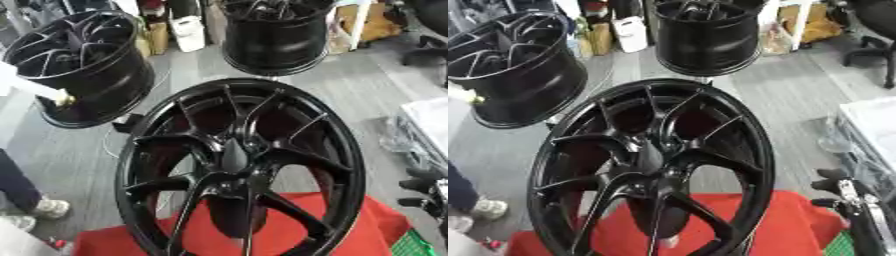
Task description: Pull the pin out of the wheel hub.
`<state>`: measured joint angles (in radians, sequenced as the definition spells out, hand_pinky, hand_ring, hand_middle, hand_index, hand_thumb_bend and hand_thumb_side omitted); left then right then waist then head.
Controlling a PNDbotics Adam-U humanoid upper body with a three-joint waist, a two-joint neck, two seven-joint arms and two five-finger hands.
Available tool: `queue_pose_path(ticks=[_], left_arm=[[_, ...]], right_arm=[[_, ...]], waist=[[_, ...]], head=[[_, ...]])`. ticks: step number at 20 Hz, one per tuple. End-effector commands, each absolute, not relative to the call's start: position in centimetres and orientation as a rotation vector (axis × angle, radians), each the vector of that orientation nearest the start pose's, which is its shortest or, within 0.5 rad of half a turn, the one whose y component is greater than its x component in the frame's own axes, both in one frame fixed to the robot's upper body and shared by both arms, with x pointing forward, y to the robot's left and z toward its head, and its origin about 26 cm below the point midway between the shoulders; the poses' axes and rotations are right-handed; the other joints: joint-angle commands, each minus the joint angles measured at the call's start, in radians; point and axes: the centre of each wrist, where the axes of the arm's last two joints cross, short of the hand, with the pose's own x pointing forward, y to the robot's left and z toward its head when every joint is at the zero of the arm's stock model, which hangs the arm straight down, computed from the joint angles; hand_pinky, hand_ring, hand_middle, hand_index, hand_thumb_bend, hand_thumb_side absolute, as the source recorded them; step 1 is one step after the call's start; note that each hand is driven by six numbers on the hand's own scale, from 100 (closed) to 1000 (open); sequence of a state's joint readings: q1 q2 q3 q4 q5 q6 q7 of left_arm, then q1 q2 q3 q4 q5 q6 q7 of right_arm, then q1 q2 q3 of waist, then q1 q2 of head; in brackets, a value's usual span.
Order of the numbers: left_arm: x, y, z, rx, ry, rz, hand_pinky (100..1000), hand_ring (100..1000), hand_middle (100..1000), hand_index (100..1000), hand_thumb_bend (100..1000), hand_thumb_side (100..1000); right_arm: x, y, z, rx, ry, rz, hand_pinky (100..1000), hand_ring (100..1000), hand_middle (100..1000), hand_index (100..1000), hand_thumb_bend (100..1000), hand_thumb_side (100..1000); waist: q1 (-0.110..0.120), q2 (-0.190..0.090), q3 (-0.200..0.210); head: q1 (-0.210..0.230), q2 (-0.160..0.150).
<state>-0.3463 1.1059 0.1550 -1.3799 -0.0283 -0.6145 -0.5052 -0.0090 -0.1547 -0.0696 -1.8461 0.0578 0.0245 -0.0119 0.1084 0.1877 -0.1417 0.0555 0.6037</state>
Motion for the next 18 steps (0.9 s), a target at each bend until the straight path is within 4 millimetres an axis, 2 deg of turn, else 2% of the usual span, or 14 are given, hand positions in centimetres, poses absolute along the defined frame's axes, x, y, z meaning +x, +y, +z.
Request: queue_pose_path(ticks=[1, 2, 3, 4, 6, 8, 10, 11, 12, 13, 14, 15, 17, 18], left_arm=[[30.0, 53.3, 27.1, 0.649, -1.569, -1.732, 638, 479, 669, 807, 263, 274], [29.6, 54.3, 25.5, 0.634, -1.535, -1.681, 656, 537, 756, 868, 387, 479], [29.1, 55.1, 23.9, 0.620, -1.510, -1.624, 668, 566, 790, 898, 510, 611], [28.6, 55.8, 22.1, 0.606, -1.486, -1.559, 677, 589, 821, 920, 610, 687], [27.3, 57.1, 18.3, 0.576, -1.445, -1.443, 694, 629, 869, 943, 685, 746], [25.8, 58.1, 15.0, 0.551, -1.435, -1.352, 706, 676, 905, 956, 664, 778], [25.0, 58.4, 12.1, 0.525, -1.471, -1.270, 724, 725, 907, 957, 593, 821], [24.7, 58.5, 11.0, 0.517, -1.494, -1.233, 724, 725, 907, 957, 593, 821], [24.4, 58.5, 9.9, 0.511, -1.517, -1.188, 723, 725, 890, 950, 511, 843], [24.1, 58.4, 8.8, 0.504, -1.541, -1.140, 722, 726, 882, 944, 484, 838], [23.7, 58.3, 7.7, 0.499, -1.567, -1.088, 721, 727, 877, 938, 489, 847], [23.4, 58.1, 7.0, 0.496, -1.589, -1.044, 721, 727, 876, 938, 458, 846], [23.2, 57.8, 6.4, 0.500, -1.616, -0.991, 721, 727, 876, 938, 458, 846], [22.9, 57.8, 5.9, 0.504, -1.624, -0.958, 716, 720, 854, 914, 364, 862]], right_arm=[[27.3, -28.6, 7.9, -0.246, -1.850, 0.123, 615, 764, 567, 747, 100, 905], [27.3, -28.5, 8.0, -0.245, -1.851, 0.121, 615, 764, 566, 746, 100, 908], [27.3, -28.4, 8.0, -0.241, -1.852, 0.122, 615, 764, 566, 746, 100, 909], [27.3, -28.3, 8.0, -0.234, -1.854, 0.127, 615, 764, 566, 746, 100, 909], [27.3, -28.0, 8.0, -0.217, -1.854, 0.138, 615, 764, 566, 746, 100, 907], [27.3, -27.7, 7.9, -0.200, -1.854, 0.147, 614, 764, 566, 746, 100, 906], [27.3, -27.7, 7.9, -0.197, -1.855, 0.145, 614, 764, 565, 746, 100, 902], [27.3, -27.7, 7.9, -0.197, -1.856, 0.144, 614, 764, 565, 746, 100, 902], [27.3, -27.7, 8.0, -0.197, -1.857, 0.143, 614, 764, 565, 746, 100, 903], [27.3, -27.7, 8.0, -0.195, -1.857, 0.142, 615, 764, 565, 746, 100, 908], [27.3, -27.6, 7.9, -0.194, -1.855, 0.140, 615, 764, 566, 746, 100, 914], [27.3, -27.6, 7.9, -0.193, -1.854, 0.139, 615, 764, 565, 746, 100, 911], [27.3, -27.6, 7.9, -0.194, -1.853, 0.139, 615, 765, 565, 746, 100, 911], [27.3, -27.7, 7.9, -0.198, -1.853, 0.135, 615, 765, 565, 746, 100, 910]], waist=[[-0.006, -0.007, -0.001], [-0.010, -0.002, -0.003], [-0.012, 0.001, -0.008], [-0.015, 0.003, -0.015], [-0.018, 0.003, -0.033], [-0.024, 0.002, -0.049], [-0.029, 0.004, -0.055], [-0.030, 0.005, -0.056], [-0.031, 0.006, -0.056], [-0.032, 0.006, -0.055], [-0.033, 0.006, -0.054], [-0.033, 0.006, -0.054], [-0.033, 0.006, -0.054], [-0.037, 0.008, -0.049]], head=[[0.000, -0.006], [0.001, -0.008], [0.006, -0.009], [0.013, -0.009], [0.031, -0.006], [0.048, -0.004], [0.057, -0.007], [0.058, -0.007], [0.061, -0.006], [0.063, -0.005], [0.064, -0.006], [0.065, -0.006], [0.067, -0.006], [0.067, -0.003]])
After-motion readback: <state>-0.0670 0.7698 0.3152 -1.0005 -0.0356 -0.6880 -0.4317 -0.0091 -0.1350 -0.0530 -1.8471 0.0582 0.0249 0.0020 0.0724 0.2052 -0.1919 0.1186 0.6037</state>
